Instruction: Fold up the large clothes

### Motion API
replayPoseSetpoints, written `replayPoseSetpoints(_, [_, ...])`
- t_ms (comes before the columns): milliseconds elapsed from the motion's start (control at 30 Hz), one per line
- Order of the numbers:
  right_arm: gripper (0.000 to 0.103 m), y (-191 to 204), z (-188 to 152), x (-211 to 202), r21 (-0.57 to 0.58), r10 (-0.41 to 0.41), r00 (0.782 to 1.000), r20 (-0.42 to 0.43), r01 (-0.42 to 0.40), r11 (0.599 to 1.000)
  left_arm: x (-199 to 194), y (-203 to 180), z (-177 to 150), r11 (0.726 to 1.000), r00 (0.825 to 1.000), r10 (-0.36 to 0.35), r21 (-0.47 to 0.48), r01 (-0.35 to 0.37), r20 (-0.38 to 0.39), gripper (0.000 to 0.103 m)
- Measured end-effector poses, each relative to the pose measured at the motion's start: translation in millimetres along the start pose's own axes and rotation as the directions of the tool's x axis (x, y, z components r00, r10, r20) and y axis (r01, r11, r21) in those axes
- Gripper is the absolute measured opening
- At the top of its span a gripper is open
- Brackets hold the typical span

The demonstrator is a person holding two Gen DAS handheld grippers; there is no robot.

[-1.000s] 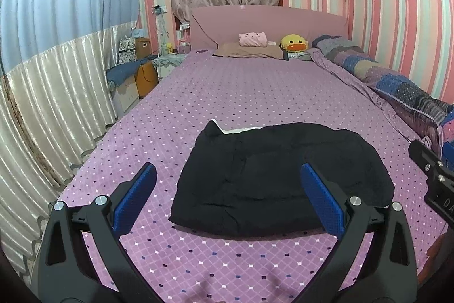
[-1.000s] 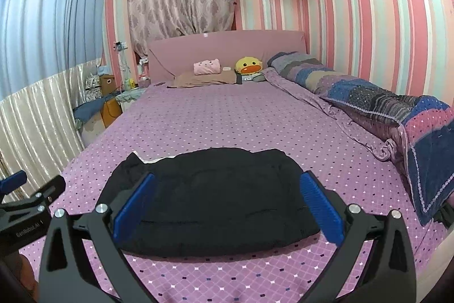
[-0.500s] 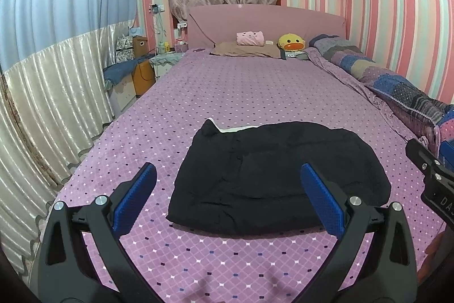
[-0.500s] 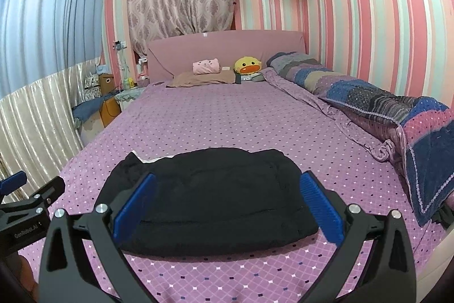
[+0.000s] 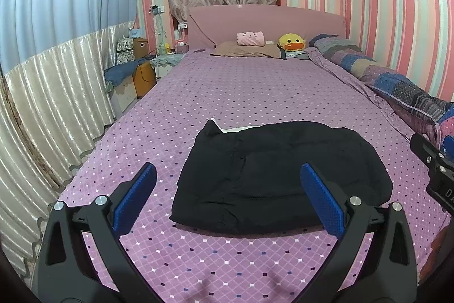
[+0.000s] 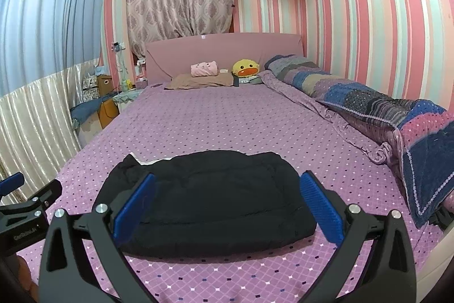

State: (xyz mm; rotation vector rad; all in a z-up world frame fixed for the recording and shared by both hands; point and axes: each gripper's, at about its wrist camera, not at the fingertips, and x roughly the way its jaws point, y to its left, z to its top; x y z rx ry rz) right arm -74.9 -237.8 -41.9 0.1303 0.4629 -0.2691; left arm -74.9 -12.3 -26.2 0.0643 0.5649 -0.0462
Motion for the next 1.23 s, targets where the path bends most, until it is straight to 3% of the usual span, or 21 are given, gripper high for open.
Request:
replayPoseSetpoints(167, [0.101, 0, 2, 0, 0.002, -0.002, 1.000, 0.001, 0.002, 1.000, -1, 4, 0, 1.000, 1.000, -0.028, -0.008, 0.028, -0.009, 0.100])
replayPoseSetpoints(500, [0.101, -1, 3, -1, -0.005, -0.008, 1.000, -0.002, 0.008, 1.000, -6, 5, 2, 1.000, 1.000, 0.007, -0.001, -0.007, 0.006, 0.100])
replayPoseSetpoints(1233, [0.101, -2, 5, -2, -0.004, -0.011, 1.000, -0.002, 0.011, 1.000, -11, -7, 3, 0.999, 1.000, -0.012, 0.035, 0.012, -0.002, 0.100])
